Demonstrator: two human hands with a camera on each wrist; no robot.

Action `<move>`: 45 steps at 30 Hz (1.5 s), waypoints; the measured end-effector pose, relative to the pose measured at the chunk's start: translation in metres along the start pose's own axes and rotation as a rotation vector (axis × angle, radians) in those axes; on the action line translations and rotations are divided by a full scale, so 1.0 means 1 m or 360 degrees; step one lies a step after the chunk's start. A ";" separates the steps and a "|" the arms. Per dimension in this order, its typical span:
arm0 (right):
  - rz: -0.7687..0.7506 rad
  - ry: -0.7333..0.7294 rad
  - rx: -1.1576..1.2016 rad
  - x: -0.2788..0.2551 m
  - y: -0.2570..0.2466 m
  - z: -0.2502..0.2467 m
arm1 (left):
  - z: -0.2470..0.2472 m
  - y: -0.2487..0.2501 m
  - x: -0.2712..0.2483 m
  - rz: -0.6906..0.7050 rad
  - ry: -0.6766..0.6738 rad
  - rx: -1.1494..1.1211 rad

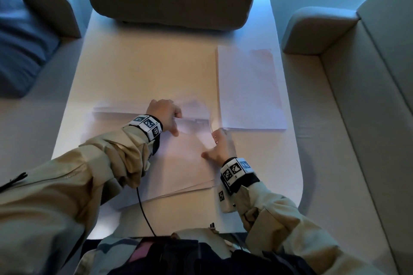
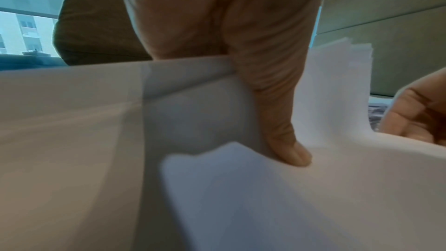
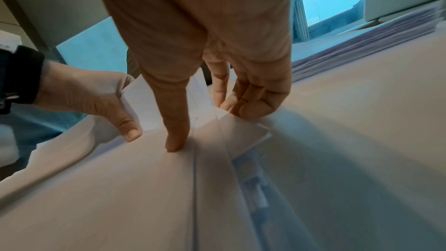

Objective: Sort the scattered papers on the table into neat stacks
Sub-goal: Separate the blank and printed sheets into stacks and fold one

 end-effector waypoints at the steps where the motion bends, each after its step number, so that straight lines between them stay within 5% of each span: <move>1: 0.0015 0.0002 0.0010 0.000 0.001 0.001 | -0.002 0.002 -0.002 0.0033 0.0029 0.0082; 4: 0.0011 0.0010 0.0066 -0.001 0.002 0.001 | -0.003 0.002 -0.012 0.0138 0.0197 0.0100; 10: -0.0094 0.0289 0.0344 -0.011 0.005 -0.019 | -0.016 -0.015 -0.051 0.0486 0.0672 -0.0430; 14: -0.0219 0.0554 0.0916 -0.031 0.005 -0.046 | -0.047 -0.043 -0.070 0.0514 0.1013 -0.0944; 17: -0.0245 0.0289 0.1306 -0.035 0.004 -0.037 | -0.078 -0.066 -0.088 0.0410 0.1242 -0.1261; 22: -0.0239 -0.0151 0.1397 -0.032 -0.040 -0.012 | -0.119 -0.089 -0.111 0.0344 0.1324 -0.1597; 31: -0.0643 0.0444 0.1624 -0.059 -0.149 -0.091 | -0.143 -0.087 -0.158 0.0390 0.1776 -0.2070; 35: -0.0921 0.0452 0.1584 -0.074 -0.176 -0.122 | -0.147 -0.083 -0.163 0.0350 0.1753 -0.2127; 41: -0.0888 0.0312 0.1458 -0.067 -0.184 -0.116 | -0.153 -0.085 -0.160 0.0372 0.1685 -0.1737; 45: -0.0908 0.0311 0.1453 -0.069 -0.191 -0.115 | -0.156 -0.077 -0.162 0.0465 0.1777 -0.1785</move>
Point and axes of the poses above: each hand's wrist, its own x-axis towards the middle knuckle, its own z-axis out of the palm, y = z × x, the point moved 5 cm from there along x, towards the middle knuckle, and after that the axes turned 3 degrees about x, right-handed, at the moved point
